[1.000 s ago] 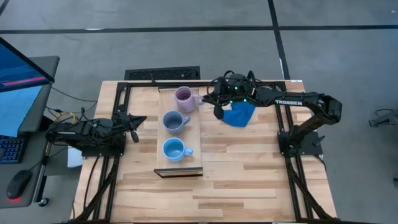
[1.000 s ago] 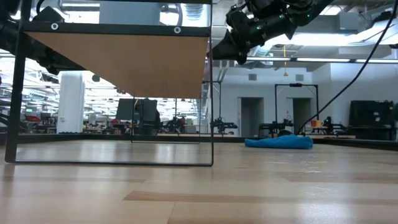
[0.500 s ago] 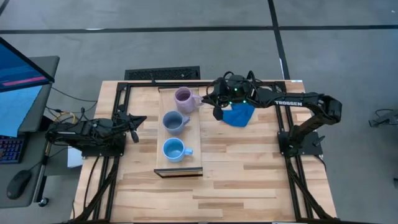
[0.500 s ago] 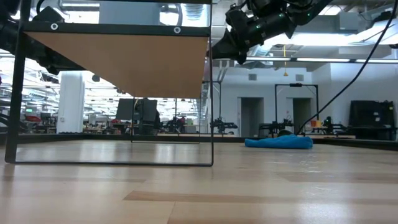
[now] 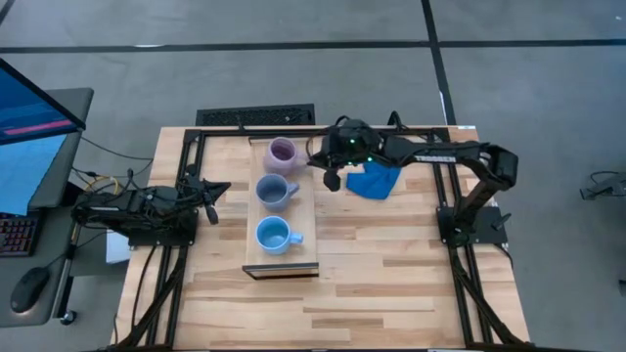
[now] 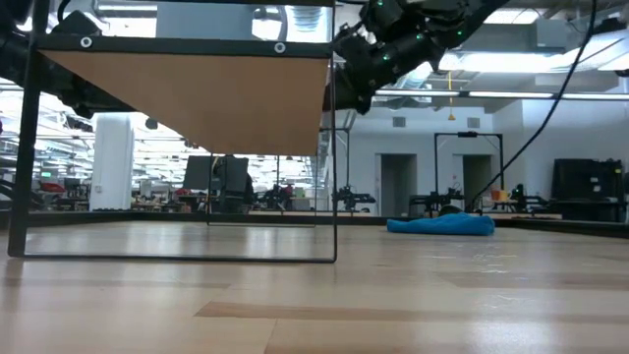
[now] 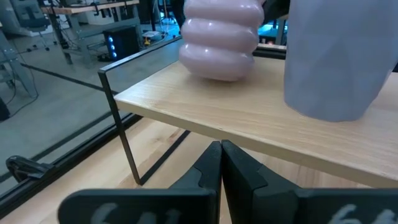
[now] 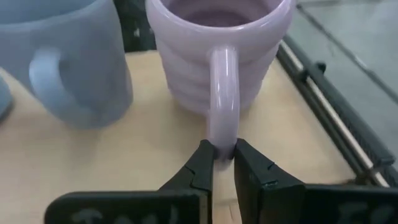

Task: Stack small to large cups/mugs on shelf
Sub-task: Put the light purple mug on the shelf

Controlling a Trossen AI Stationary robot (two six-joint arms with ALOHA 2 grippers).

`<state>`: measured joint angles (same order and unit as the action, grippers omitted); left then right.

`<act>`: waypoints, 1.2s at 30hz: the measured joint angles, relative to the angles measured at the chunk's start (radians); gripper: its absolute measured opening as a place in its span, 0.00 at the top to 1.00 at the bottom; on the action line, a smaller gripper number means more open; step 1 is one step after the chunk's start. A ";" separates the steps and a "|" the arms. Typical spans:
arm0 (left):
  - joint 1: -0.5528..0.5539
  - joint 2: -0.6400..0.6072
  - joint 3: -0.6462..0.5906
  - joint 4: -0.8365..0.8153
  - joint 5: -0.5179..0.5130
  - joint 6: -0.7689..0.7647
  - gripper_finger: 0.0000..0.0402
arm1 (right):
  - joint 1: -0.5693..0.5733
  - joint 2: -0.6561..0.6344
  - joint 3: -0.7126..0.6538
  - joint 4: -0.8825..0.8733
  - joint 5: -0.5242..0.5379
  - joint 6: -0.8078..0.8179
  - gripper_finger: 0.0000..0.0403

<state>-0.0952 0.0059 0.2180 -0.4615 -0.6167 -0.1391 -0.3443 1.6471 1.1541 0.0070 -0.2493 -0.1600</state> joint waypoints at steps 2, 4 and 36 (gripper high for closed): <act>0.000 0.000 0.000 0.001 0.000 0.007 1.00 | 0.000 0.013 0.024 -0.034 -0.008 -0.008 0.87; 0.000 0.000 0.000 -0.005 0.000 0.007 1.00 | 0.000 0.017 0.044 -0.047 -0.013 -0.019 0.87; 0.000 0.000 0.000 -0.015 0.000 -0.003 1.00 | 0.004 0.016 0.068 -0.058 -0.014 -0.050 0.87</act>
<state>-0.0952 0.0059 0.2180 -0.4767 -0.6163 -0.1421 -0.3405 1.6627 1.2217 -0.0510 -0.2637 -0.2104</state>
